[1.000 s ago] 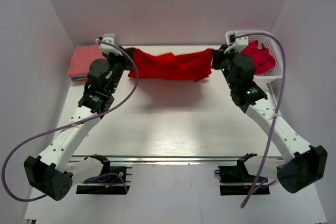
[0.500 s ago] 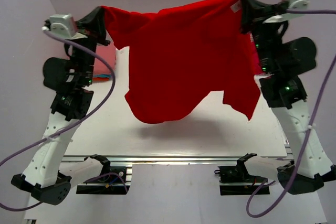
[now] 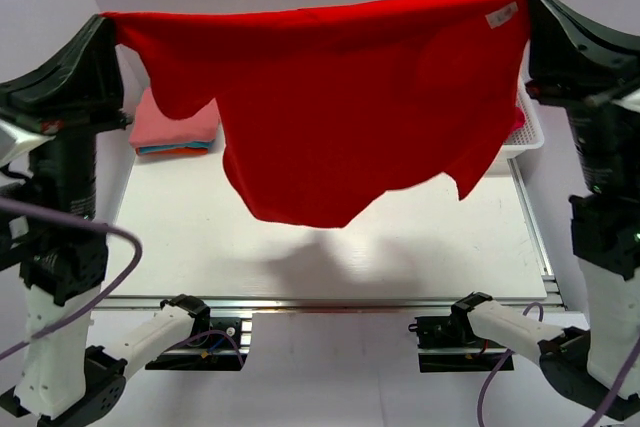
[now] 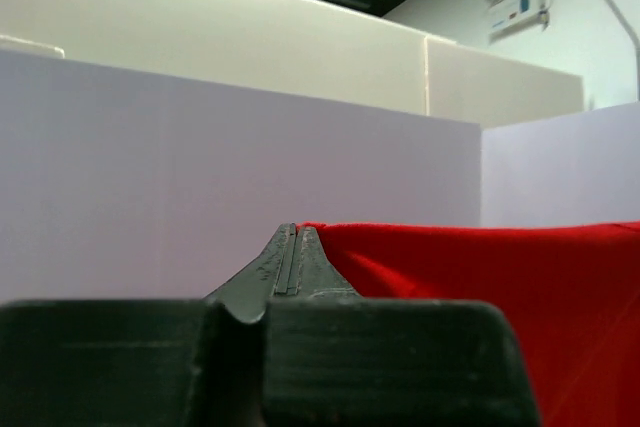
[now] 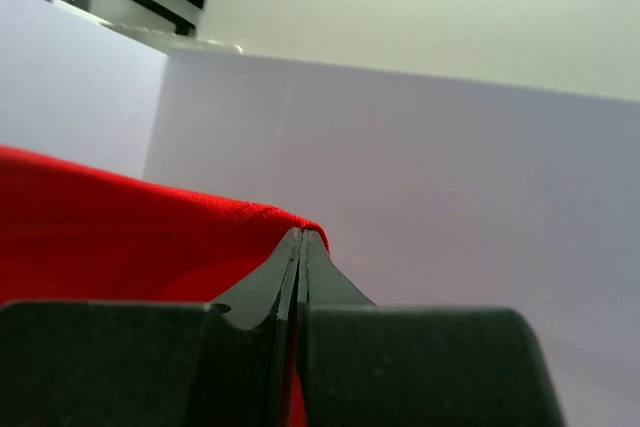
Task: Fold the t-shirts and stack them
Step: Flatten out the tshirt
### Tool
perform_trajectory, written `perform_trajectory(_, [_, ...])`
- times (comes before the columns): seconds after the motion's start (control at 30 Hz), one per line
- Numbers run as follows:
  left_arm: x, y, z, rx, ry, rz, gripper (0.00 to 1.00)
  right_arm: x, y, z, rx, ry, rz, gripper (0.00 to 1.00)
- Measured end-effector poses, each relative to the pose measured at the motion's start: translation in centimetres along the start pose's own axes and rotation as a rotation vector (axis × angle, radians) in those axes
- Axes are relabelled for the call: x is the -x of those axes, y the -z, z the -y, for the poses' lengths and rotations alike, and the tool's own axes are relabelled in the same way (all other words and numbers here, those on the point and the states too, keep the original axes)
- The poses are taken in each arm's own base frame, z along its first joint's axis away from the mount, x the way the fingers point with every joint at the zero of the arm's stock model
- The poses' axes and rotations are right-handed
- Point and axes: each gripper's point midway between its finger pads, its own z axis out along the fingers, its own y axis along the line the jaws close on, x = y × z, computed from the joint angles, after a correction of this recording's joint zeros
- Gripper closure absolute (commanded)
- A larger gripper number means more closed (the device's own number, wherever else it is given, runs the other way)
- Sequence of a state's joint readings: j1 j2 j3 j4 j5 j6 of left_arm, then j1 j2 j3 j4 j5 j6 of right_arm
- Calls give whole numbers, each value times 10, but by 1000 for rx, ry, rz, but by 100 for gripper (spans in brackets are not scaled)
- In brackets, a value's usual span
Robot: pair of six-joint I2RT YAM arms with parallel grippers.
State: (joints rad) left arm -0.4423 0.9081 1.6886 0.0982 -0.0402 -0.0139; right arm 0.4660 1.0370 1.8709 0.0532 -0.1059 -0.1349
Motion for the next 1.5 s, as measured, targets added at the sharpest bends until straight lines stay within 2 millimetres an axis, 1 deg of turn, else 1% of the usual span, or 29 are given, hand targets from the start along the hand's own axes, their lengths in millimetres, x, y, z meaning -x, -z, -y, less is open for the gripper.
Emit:
perform_trajectory(0.03, [9,3,2,-8,3,14,100,8,3,-2,10,2,14,100])
perform_trajectory(0.1, [19,9,4,-23,8,27,100,22,10,-5,29,5,39,100])
perform_trajectory(0.2, [34,19,9,-49,14,41,100,36,18,-10,59,6,65,100])
perform_trajectory(0.27, [41,24,11,-61,18,49,100,42,22,-14,79,2,75,100])
perform_trajectory(0.33, [46,28,12,-65,21,58,100,42,24,-16,89,-2,76,100])
perform_trajectory(0.4, [46,29,11,-64,21,57,100,34,24,-18,94,-8,65,100])
perform_trajectory(0.47, [41,29,11,-61,21,48,100,19,22,-20,96,-14,37,100])
perform_trajectory(0.5, [35,28,10,-55,21,37,100,8,22,-20,95,-18,16,100])
perform_trajectory(0.57, [18,25,6,-36,20,8,100,-19,20,-20,79,-27,-26,100])
perform_trajectory(0.63, [-12,24,-1,2,15,-36,100,-57,20,-19,52,-37,-83,100])
perform_trajectory(0.67, [-32,24,-5,28,10,-65,100,-77,22,-20,39,-43,-114,100])
perform_trajectory(0.7, [-53,24,-10,54,4,-98,100,-104,26,-19,18,-51,-159,100])
perform_trajectory(0.73, [-77,26,-17,87,-3,-134,100,-129,30,-20,1,-58,-204,100])
perform_trajectory(0.77, [-102,27,-22,116,-11,-175,100,-158,36,-20,-19,-70,-262,100])
perform_trajectory(0.8, [-130,29,-28,149,-22,-228,100,-182,41,-19,-43,-78,-307,100])
perform_trajectory(0.87, [-188,36,-43,229,-45,-322,100,-240,55,-18,-102,-99,-415,100])
perform_trajectory(0.93, [-246,49,-58,307,-75,-422,100,-294,73,-16,-169,-114,-519,100])
perform_trajectory(0.97, [-279,61,-66,352,-95,-480,100,-332,89,-17,-214,-128,-595,100])
perform_trajectory(1.0, [-306,72,-73,385,-116,-535,100,-351,96,-17,-236,-131,-636,100])
perform_trajectory(1.07, [-361,95,-87,457,-160,-637,100,-403,117,-16,-301,-144,-741,100])
perform_trajectory(1.17, [-427,123,-105,529,-215,-765,100,-474,146,-14,-382,-152,-888,100])
perform_trajectory(1.23, [-462,134,-117,565,-239,-824,100,-514,158,-11,-425,-155,-966,100])
perform_trajectory(1.3, [-494,139,-128,593,-252,-870,100,-549,168,-7,-460,-158,-1029,100])
perform_trajectory(1.4, [-539,139,-150,627,-255,-921,100,-587,167,5,-505,-162,-1069,100])
perform_trajectory(1.5, [-581,134,-169,640,-245,-951,100,-619,154,21,-547,-167,-1073,100])
